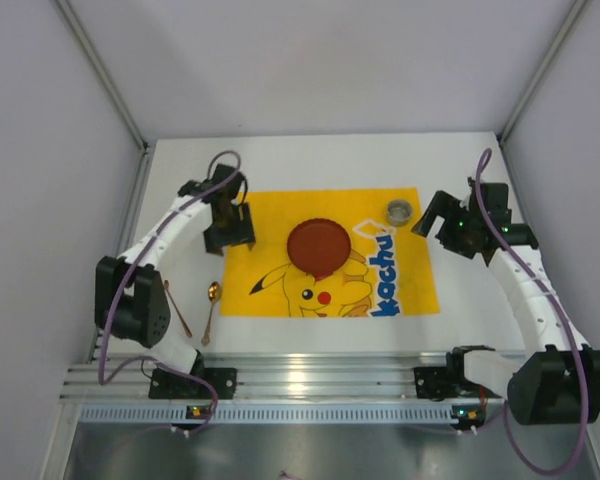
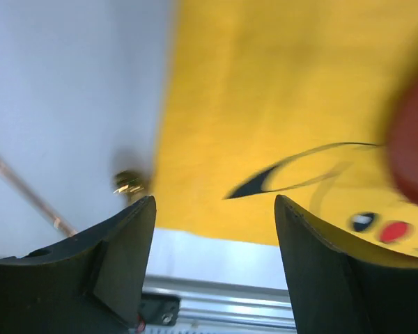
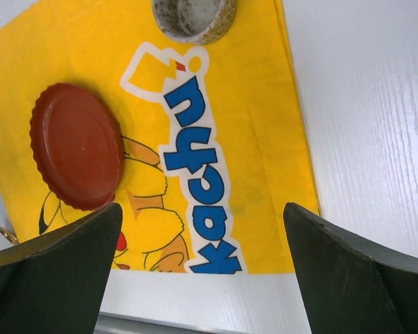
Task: Set the dinner table for one person
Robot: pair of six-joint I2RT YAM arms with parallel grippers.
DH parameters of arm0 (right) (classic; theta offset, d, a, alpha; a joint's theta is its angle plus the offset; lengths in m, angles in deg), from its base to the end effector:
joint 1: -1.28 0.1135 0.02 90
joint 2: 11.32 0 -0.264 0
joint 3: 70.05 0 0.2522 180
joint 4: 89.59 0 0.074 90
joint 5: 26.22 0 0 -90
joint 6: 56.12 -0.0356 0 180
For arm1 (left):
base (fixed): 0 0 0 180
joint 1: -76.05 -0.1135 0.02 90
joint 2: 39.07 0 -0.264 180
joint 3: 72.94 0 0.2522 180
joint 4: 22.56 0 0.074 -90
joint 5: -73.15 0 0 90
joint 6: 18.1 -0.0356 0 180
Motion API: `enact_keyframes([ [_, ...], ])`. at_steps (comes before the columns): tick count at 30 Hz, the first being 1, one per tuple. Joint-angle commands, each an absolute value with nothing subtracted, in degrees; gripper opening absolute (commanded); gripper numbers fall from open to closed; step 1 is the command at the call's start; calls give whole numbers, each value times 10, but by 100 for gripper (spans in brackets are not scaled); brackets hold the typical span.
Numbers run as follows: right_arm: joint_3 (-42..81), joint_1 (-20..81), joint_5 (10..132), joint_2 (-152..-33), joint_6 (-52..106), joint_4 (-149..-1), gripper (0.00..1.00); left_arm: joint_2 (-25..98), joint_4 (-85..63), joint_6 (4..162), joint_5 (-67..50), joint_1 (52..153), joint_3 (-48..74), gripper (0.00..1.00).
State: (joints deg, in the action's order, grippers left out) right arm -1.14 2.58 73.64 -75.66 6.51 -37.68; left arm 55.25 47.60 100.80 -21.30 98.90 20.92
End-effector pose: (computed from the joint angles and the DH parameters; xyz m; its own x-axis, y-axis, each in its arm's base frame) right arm 0.2308 0.0113 0.2913 -0.7165 0.4368 -0.5439 0.2151 0.8800 0.4234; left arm 0.3037 -0.1250 0.2714 -0.9367 -0.1281 -0.3259 -0.1020 0.9901 -0.0963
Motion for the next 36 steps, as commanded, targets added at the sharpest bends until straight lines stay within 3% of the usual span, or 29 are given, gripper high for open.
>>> enact_keyframes([
  [1,-26,17,745,-743,58,-387,100,501,489,1035,-228,909,56,74],
  [6,-44,18,748,-736,54,-396,100,466,472,1033,-194,808,-58,76],
  [12,-63,18,753,-735,58,-401,100,507,447,1016,-145,714,-41,71],
  [18,-65,17,748,-737,63,-400,100,528,438,988,-117,715,-53,59],
  [26,-69,16,747,-755,64,-411,100,503,449,942,-103,750,-48,55],
  [36,-58,17,750,-786,58,-426,100,601,459,999,-215,847,-42,48],
])
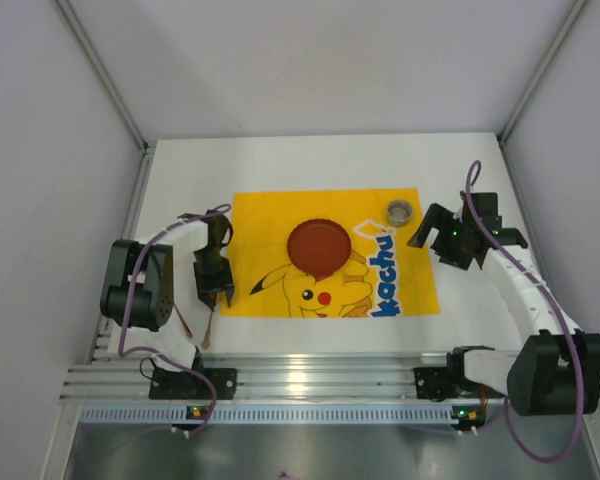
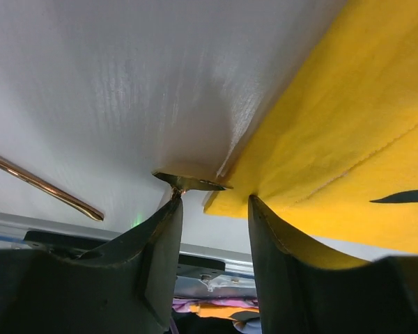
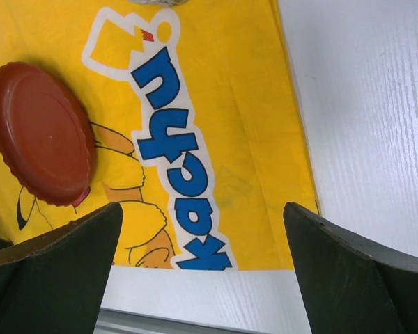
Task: Set the dinner table for one person
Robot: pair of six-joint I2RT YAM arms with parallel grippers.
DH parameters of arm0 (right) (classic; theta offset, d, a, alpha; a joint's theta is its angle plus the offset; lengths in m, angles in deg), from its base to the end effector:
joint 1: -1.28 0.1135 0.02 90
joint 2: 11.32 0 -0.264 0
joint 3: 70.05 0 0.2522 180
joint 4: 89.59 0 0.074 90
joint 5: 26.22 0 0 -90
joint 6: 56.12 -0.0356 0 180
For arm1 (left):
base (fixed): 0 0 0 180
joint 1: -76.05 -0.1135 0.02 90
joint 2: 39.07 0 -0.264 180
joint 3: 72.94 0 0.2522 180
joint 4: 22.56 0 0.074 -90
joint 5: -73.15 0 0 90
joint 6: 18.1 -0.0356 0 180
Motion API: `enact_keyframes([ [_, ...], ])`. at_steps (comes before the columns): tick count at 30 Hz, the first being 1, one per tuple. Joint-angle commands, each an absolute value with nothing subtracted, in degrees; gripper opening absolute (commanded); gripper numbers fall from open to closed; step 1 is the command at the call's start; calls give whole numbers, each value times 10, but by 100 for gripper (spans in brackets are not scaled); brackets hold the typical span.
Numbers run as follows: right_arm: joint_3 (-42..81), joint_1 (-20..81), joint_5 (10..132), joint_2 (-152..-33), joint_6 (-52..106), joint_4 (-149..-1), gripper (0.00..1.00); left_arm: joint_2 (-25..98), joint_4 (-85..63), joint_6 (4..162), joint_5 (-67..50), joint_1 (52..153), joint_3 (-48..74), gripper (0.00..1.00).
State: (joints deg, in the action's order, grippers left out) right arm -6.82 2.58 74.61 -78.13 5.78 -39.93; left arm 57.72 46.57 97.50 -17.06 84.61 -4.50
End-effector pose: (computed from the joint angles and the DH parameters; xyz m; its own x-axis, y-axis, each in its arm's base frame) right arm 0.2328 0.0120 0.2531 -0.7700 0.4453 -0.4570 0.2584 0.8725 0.4147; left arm 0.2560 -0.0384 0.1472 -0.9487 -0.2941 0.1158 -0.2890 0.9555 0.0595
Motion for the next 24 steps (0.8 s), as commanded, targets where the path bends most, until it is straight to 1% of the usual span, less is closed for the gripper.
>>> enact_keyframes([
  [1,-56,17,750,-787,59,-426,100,605,459,1000,-218,847,-40,47],
  [3,-53,17,749,-790,58,-426,100,613,456,1000,-226,847,-33,47],
  [7,-51,16,749,-796,59,-426,100,600,464,985,-229,847,-5,41],
  [11,-48,17,749,-803,58,-429,100,571,496,970,-226,847,59,42],
  [15,-43,17,755,-817,56,-436,100,573,532,964,-231,847,109,44],
  [19,-35,17,759,-829,51,-440,100,586,533,963,-247,846,115,44],
  [24,-21,17,759,-839,52,-440,100,594,533,966,-249,844,92,45],
])
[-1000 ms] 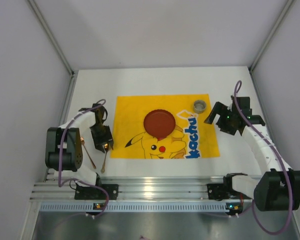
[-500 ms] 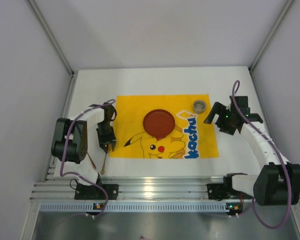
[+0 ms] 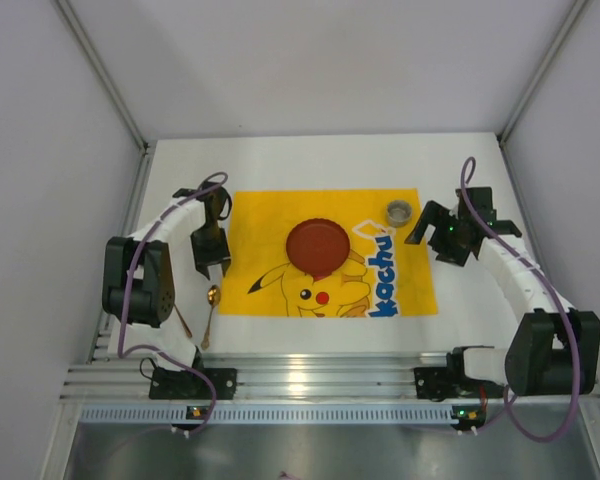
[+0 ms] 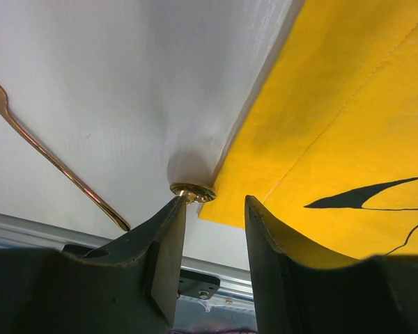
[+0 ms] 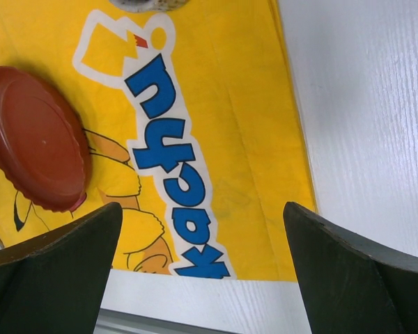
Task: Set the dinner table for one person
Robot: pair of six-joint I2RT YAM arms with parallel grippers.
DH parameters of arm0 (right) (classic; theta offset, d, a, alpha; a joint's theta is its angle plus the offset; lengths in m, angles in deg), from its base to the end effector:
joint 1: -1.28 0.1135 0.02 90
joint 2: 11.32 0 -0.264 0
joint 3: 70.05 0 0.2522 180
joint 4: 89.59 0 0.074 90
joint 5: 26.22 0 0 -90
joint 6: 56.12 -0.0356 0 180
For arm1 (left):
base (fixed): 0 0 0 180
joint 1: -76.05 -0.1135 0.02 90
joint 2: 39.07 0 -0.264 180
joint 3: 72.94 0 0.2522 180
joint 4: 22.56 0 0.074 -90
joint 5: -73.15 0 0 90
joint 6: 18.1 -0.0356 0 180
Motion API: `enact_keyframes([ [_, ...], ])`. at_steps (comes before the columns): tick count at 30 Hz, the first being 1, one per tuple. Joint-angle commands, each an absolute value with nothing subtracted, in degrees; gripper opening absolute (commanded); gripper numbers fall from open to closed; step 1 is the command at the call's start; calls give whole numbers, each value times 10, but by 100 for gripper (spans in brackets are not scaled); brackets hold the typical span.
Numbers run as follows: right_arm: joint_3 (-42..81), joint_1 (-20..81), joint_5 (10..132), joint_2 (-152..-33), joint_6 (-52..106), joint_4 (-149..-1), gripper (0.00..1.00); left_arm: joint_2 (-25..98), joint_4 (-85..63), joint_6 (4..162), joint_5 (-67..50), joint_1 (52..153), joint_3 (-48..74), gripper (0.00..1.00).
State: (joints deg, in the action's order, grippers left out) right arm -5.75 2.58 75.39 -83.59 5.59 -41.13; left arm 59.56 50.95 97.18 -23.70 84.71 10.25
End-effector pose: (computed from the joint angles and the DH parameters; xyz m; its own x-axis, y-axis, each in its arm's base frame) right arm 0.2493 0.0128 0.2393 -0.7968 0.4463 -0.4074 0.2773 0.8691 0.4097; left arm 0.3019 -0.0417 0.1980 -0.9567 -0.2832 -0.0675 -0.2889 0.9521 0.1000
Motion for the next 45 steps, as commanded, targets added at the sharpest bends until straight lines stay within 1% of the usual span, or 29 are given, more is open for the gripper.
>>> enact_keyframes([
  [1,-20,17,759,-839,52,-440,100,595,535,966,-247,843,91,45],
  [5,-21,18,758,-841,51,-440,100,597,540,968,-244,842,82,47],
  [12,-21,18,758,-845,51,-439,100,619,520,961,-242,842,59,47],
  [17,-18,17,758,-848,49,-439,100,637,504,957,-242,840,53,44],
  [20,-20,17,756,-847,50,-439,100,638,501,955,-242,838,54,33],
  [21,-21,17,756,-846,48,-440,100,639,501,954,-243,837,54,25],
  [22,-22,17,755,-846,49,-439,100,639,501,952,-244,835,54,22],
  [24,-24,17,753,-847,47,-439,100,639,501,951,-247,833,51,18],
  [26,-26,17,753,-850,46,-439,100,637,499,948,-245,828,45,11],
  [28,-26,17,753,-851,44,-440,100,633,498,946,-244,825,41,8],
  [30,-26,17,752,-850,43,-441,100,629,501,945,-241,822,41,8],
  [31,-26,17,752,-851,42,-442,100,626,503,944,-238,822,45,9],
  [33,-24,17,752,-852,42,-442,100,620,513,945,-238,822,53,31],
  [37,-25,18,753,-855,40,-445,100,609,532,948,-258,822,81,56],
  [38,-26,17,753,-856,38,-445,100,608,534,948,-264,822,85,65],
  [39,-27,18,753,-856,38,-447,100,606,537,947,-268,822,88,67],
  [41,-29,17,753,-855,36,-449,100,607,539,946,-279,822,88,67],
  [44,-31,18,753,-853,36,-451,100,611,533,947,-279,822,78,62],
  [45,-33,17,752,-854,36,-451,100,613,529,948,-278,822,75,58],
])
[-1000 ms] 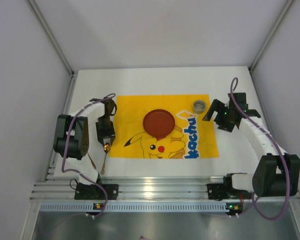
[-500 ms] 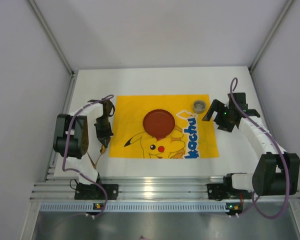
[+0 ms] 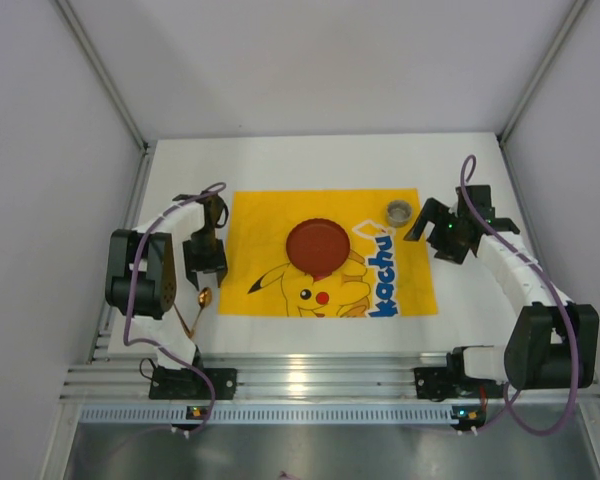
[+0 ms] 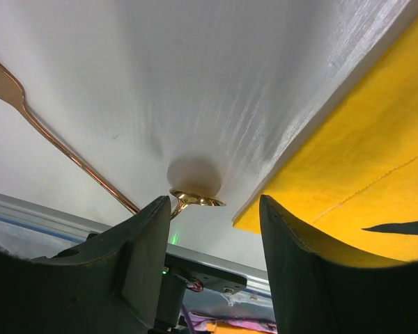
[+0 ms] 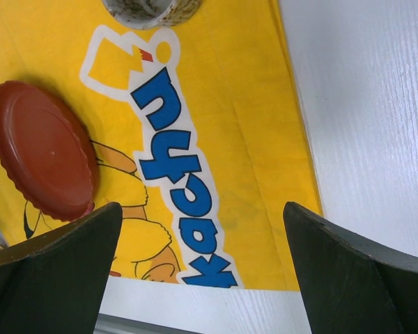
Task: Set the dinner table for one person
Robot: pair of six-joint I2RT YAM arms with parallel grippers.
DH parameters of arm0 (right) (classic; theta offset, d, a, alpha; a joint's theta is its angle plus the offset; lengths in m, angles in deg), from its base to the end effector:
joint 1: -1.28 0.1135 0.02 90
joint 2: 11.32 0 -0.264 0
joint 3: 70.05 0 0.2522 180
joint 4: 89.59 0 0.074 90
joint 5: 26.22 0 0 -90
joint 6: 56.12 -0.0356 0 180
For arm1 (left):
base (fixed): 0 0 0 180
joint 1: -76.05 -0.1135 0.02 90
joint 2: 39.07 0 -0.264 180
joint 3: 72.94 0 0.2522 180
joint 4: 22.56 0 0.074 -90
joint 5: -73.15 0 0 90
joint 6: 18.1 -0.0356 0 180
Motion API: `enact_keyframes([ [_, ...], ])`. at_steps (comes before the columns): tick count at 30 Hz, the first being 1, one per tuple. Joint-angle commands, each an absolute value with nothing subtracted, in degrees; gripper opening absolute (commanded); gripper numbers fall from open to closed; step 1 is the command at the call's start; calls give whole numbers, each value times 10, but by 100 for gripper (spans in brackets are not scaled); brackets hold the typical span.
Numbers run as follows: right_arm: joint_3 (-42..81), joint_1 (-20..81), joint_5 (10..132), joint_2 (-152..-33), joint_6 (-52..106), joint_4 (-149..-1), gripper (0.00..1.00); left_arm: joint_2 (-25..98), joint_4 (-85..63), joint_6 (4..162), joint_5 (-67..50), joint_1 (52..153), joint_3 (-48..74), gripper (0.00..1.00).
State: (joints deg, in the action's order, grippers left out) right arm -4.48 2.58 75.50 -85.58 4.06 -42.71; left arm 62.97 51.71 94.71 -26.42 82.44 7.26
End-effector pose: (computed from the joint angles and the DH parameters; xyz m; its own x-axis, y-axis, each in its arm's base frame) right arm 0.2590 0.0131 0.2397 -0.7836 0.4693 -0.4072 0.2912 0.8563 0.4265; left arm 0.2964 -0.0272 0.1694 -0.9602 -0.2771 0.0340 -0.2657 0.9444 0.1936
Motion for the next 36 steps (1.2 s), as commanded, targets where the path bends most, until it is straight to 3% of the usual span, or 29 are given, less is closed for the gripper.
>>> enact_keyframes([
  [1,-34,17,752,-853,36,-451,100,615,526,948,-278,822,71,57],
  [10,-29,18,752,-857,42,-451,100,647,508,948,-277,822,52,38],
  [17,-22,18,752,-865,45,-451,100,653,508,945,-266,822,53,11],
  [18,-22,17,752,-866,44,-452,100,652,509,945,-265,822,53,0],
  [28,-10,18,764,-865,43,-454,100,634,526,942,-216,822,93,0],
  [36,8,17,788,-846,42,-451,100,659,598,984,-74,841,320,0],
])
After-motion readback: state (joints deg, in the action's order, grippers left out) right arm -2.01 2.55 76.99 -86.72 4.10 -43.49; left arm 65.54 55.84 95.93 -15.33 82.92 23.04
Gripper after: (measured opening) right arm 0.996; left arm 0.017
